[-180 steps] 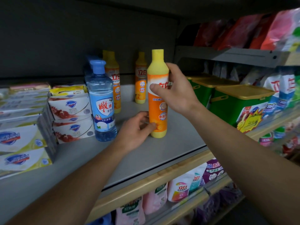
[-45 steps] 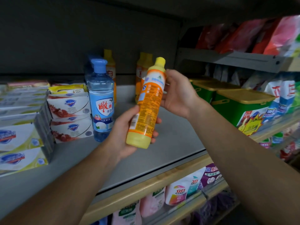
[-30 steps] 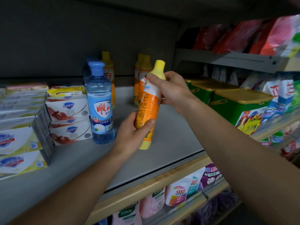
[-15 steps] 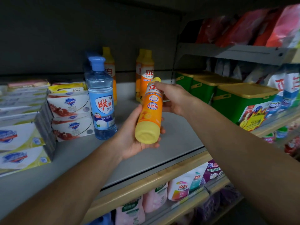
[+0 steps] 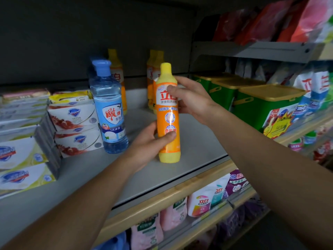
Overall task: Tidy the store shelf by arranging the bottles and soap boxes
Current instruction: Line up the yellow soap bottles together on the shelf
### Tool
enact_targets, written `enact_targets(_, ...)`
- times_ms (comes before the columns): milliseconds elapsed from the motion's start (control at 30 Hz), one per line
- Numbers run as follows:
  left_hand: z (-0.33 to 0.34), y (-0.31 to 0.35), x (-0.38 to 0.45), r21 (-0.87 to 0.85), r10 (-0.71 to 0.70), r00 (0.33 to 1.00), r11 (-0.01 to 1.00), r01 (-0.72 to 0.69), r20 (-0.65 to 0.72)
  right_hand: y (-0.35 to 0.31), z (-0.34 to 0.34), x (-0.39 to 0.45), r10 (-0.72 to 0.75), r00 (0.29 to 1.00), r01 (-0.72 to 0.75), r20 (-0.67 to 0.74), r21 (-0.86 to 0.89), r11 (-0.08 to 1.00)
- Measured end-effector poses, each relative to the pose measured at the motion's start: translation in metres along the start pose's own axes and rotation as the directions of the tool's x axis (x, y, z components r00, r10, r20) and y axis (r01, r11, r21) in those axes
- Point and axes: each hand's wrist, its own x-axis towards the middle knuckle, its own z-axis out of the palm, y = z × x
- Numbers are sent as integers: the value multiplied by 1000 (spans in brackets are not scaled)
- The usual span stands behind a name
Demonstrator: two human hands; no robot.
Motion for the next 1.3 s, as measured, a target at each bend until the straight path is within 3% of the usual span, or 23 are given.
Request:
enact_targets(167, -10, -5, 7, 266, 175, 977, 954, -138, -121, -9, 1, -14, -205, 974, 213, 97, -72, 975)
enact_targets(367, -12, -13, 15, 483, 255, 955, 862, -153, -153, 5, -2, -24, -233, 967, 231, 106, 27, 972)
enact_targets(500, -13, -15, 16, 540, 289, 946, 825, -167, -148, 21, 8, -28, -208, 976, 214, 59, -130, 968)
enact_targets(700, -18, -12, 14, 545, 248, 963, 825, -153, -105, 25, 20, -30, -304, 952, 270, -36, -369, 889)
enact_targets(900, -22, -16, 15, 633, 161, 978, 773, -39, -136, 23, -9, -22, -224, 972, 176, -70, -416, 892)
enact_targets(967, -21, -17, 15, 717, 145, 979, 697, 1, -143, 24, -21, -19, -170, 983, 134, -62, -383, 914)
enact_targets(1100, -17, -21, 16, 925, 90, 992, 378, 44, -84, 36, -30, -20, -137, 989, 114, -47, -325, 939)
enact_targets(1167, -15, -24, 18, 962, 49, 996, 266, 62, -78, 52, -27, -26, -95, 995, 81, -19, -370, 926)
enact_targets(1300, -15, -25, 19, 970, 11, 997, 232, 69, -73, 92, -22, -41, -37, 999, 29, -4, -555, 831)
